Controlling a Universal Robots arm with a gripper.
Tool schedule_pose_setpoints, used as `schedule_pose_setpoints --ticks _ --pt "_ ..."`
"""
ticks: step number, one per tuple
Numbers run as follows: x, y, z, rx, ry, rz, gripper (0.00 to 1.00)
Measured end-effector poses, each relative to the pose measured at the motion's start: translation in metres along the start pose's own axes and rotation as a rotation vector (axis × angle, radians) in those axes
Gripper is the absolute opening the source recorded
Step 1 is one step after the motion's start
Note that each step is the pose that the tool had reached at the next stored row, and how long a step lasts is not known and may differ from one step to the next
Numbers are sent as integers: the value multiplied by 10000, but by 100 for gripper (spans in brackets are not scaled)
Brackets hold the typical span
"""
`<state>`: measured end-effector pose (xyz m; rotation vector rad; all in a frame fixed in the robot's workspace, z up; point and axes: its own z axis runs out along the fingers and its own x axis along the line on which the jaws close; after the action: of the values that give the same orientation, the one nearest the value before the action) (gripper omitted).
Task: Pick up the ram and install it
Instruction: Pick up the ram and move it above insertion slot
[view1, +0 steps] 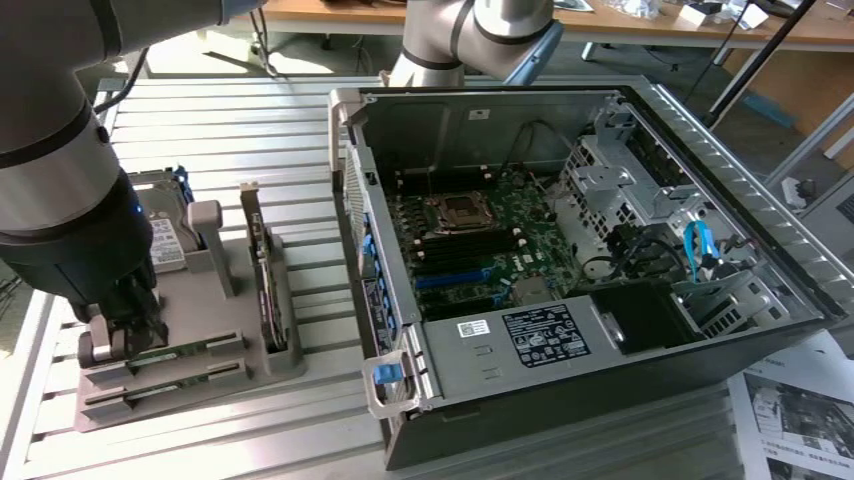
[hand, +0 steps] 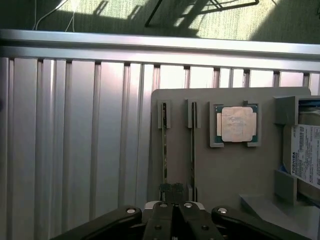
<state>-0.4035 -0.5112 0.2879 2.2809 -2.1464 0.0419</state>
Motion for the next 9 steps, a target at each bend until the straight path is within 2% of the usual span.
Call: schedule_pose_setpoints --ticks 4,9 --pt "11 1 66 -6 -1 -51 11" --pt "86 7 136 -3 -3 -111 11"
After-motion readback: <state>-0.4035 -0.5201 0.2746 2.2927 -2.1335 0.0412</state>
